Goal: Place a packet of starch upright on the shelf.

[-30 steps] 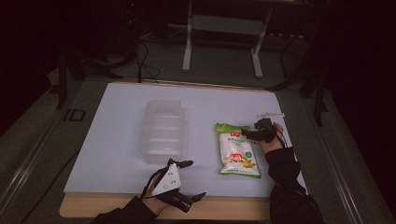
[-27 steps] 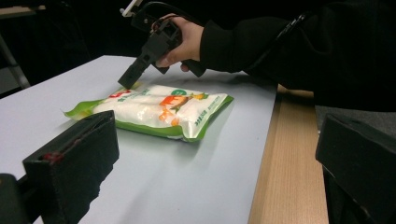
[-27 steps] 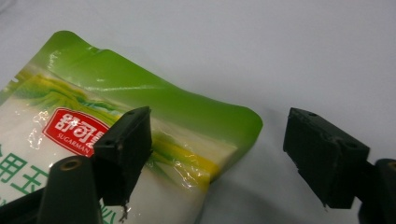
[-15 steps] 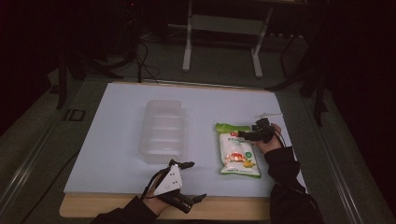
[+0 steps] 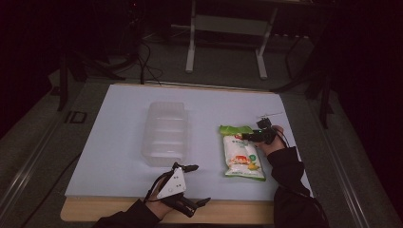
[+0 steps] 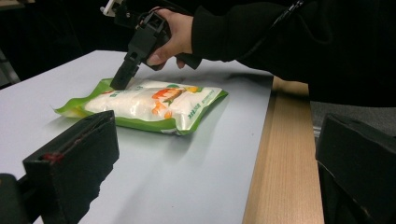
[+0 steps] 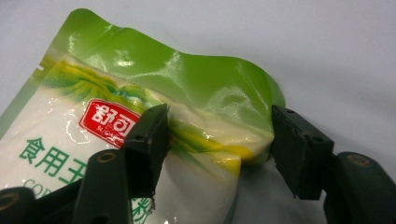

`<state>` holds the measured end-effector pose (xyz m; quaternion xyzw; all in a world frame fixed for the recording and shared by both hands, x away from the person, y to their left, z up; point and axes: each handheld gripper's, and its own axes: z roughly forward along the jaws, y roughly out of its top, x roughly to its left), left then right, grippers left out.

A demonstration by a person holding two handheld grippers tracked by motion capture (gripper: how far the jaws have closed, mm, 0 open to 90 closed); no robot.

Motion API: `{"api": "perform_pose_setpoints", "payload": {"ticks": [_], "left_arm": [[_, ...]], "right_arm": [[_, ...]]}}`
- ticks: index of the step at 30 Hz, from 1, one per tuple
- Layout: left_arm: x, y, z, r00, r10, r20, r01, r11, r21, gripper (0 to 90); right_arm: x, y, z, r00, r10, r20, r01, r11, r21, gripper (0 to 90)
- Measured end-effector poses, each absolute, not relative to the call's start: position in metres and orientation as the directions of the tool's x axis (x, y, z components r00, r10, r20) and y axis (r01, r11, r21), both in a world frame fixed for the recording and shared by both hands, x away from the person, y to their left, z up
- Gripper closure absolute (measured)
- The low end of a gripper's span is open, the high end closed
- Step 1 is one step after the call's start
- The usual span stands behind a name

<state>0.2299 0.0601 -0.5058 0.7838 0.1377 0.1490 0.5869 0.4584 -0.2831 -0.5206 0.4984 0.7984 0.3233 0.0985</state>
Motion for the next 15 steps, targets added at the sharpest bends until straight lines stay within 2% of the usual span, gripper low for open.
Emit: {"api": "perform_pose_setpoints", "payload": {"ticks": [4, 7, 10, 11, 15], "left_arm": [[0.23, 0.06, -0.506, 0.917, 0.392, 0.074, 0.04, -0.273, 0.961, 0.0], [0.23, 0.059, -0.506, 0.916, 0.394, 0.073, 0.041, -0.272, 0.961, 0.0], [0.23, 0.059, -0.506, 0.915, 0.397, 0.075, 0.039, -0.272, 0.961, 0.0], [0.23, 0.059, -0.506, 0.915, 0.397, 0.077, 0.038, -0.274, 0.961, 0.0], [0.231, 0.06, -0.506, 0.913, 0.402, 0.076, 0.04, -0.273, 0.961, 0.0]], "right_arm": [[0.457, -0.282, -0.521, -0.479, 0.864, 0.158, 0.73, 0.291, 0.618, 44.3], [0.455, -0.279, -0.52, -0.475, 0.866, 0.155, 0.729, 0.289, 0.62, 54.2], [0.452, -0.274, -0.517, -0.472, 0.874, 0.118, 0.725, 0.308, 0.616, 67.0], [0.451, -0.272, -0.516, -0.484, 0.869, 0.105, 0.715, 0.323, 0.62, 78.3], [0.446, -0.259, -0.513, -0.514, 0.858, 0.01, 0.684, 0.402, 0.609, 80.3]]}}
